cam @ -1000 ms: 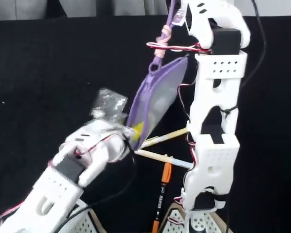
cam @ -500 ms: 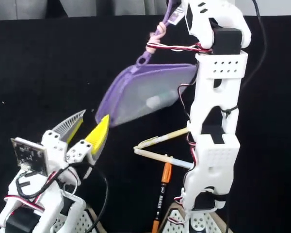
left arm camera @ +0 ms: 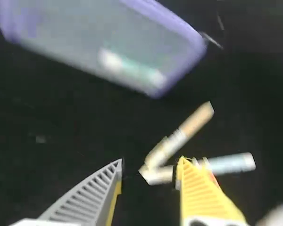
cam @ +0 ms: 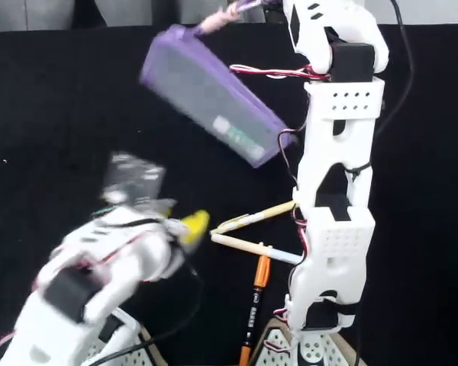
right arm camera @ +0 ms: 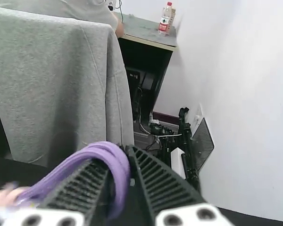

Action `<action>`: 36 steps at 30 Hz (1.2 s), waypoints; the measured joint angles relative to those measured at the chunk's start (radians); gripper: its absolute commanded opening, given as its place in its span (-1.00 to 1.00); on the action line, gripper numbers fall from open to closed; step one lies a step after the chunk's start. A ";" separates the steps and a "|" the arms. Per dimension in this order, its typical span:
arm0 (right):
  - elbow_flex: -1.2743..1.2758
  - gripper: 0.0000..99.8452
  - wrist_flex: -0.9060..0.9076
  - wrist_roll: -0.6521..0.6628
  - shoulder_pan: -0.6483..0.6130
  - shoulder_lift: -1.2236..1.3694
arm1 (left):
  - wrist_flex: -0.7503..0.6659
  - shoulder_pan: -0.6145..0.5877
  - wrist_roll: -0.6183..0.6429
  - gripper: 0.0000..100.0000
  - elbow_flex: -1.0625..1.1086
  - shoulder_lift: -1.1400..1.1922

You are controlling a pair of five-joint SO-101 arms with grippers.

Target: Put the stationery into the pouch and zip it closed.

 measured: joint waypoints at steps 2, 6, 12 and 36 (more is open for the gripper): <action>0.000 -0.98 0.000 -0.002 0.000 0.000 | -0.041 0.101 0.000 -0.61 0.026 0.087; 0.000 -0.98 0.000 0.000 0.014 0.002 | -0.186 0.262 0.035 -0.61 0.118 0.242; 0.000 -0.98 0.000 0.000 0.043 0.002 | -0.370 0.350 0.058 -0.61 0.176 0.508; 0.000 -0.98 -0.003 0.000 0.046 0.002 | -0.474 0.486 0.261 -0.61 0.035 0.954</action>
